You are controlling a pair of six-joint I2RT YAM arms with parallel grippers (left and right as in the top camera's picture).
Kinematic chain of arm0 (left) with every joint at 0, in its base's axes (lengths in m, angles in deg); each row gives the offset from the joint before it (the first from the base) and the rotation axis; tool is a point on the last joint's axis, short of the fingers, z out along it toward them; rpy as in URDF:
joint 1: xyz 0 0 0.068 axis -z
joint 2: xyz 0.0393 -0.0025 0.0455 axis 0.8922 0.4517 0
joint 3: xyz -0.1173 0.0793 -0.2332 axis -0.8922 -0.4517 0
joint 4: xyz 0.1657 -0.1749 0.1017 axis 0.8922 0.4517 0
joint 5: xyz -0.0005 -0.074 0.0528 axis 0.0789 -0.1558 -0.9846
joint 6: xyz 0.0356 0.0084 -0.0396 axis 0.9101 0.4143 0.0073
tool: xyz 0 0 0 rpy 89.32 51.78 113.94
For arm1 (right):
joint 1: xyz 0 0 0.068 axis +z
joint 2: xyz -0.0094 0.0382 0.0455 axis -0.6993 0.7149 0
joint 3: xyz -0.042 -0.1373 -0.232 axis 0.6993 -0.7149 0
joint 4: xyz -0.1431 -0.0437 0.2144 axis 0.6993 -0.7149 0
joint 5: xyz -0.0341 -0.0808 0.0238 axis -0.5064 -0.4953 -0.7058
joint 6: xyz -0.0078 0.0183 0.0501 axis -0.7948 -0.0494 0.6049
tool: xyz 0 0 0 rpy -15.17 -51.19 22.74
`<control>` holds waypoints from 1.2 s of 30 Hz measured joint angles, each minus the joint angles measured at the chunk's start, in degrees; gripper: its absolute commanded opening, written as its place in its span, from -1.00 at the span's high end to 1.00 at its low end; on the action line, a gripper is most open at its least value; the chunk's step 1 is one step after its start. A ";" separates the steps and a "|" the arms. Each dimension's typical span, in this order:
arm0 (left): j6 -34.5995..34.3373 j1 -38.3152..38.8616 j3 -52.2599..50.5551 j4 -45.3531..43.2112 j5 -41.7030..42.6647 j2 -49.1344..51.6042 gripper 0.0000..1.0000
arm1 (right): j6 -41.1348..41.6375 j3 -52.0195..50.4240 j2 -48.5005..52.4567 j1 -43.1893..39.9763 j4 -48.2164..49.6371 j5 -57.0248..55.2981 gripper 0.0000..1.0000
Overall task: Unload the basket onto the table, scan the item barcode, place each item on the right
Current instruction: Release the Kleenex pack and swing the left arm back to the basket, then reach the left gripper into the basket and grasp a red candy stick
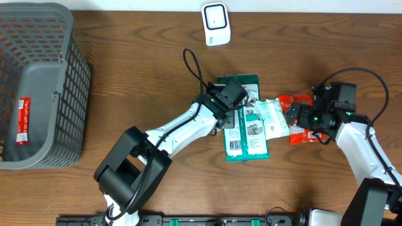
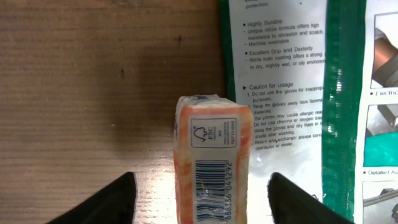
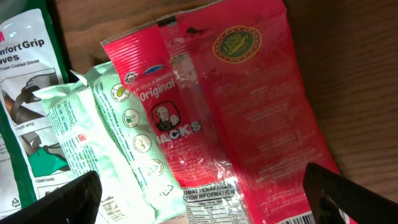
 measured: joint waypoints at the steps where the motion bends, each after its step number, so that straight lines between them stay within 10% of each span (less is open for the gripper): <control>1: 0.02 0.00 0.00 0.02 -0.02 0.00 -0.63 | 0.00 0.00 0.00 0.00 0.00 0.00 -0.99; 18: 11.39 -3.89 6.82 11.13 -0.94 -6.21 -0.67 | 0.00 0.00 0.00 0.00 0.00 0.02 -0.99; 36: 19.28 -58.82 17.29 9.86 -16.15 -30.56 -0.78 | 0.00 0.00 0.00 0.00 -0.02 0.00 -0.99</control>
